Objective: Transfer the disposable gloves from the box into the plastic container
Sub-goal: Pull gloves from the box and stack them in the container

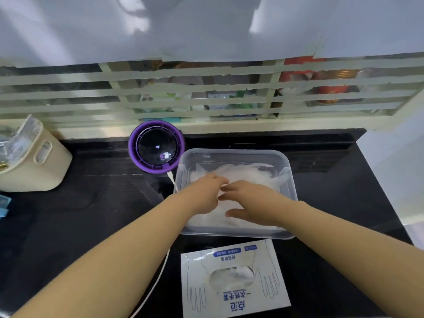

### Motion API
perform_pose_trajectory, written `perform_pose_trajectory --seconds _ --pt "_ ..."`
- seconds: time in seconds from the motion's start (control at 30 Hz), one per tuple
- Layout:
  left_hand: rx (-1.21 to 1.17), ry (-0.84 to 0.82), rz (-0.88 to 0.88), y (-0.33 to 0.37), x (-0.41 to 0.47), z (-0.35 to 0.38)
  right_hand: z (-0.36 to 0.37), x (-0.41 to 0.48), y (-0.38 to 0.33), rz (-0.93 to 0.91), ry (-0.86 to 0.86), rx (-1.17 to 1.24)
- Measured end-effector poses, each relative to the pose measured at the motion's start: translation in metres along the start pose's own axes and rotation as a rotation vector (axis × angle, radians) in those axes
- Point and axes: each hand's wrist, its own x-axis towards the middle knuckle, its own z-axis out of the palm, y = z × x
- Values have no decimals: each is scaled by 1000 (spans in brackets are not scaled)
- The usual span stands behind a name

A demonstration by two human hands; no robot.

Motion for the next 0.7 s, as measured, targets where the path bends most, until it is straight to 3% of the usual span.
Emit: perform_pose_trajectory --seconds 0.1,0.27,0.4,0.53,0.7 --pt "70 -73 -18 -4 8 9 0 -6 8 153 73 33" --pt "205 -152 -69 -3 15 22 26 20 14 419 -116 170" --pt "260 -168 -140 -5 15 33 42 35 23 467 -153 90" --pt "241 -169 -232 -3 12 44 40 35 23 468 -355 23" --pt "230 -181 -307 -2 12 47 14 18 19 392 -362 169"
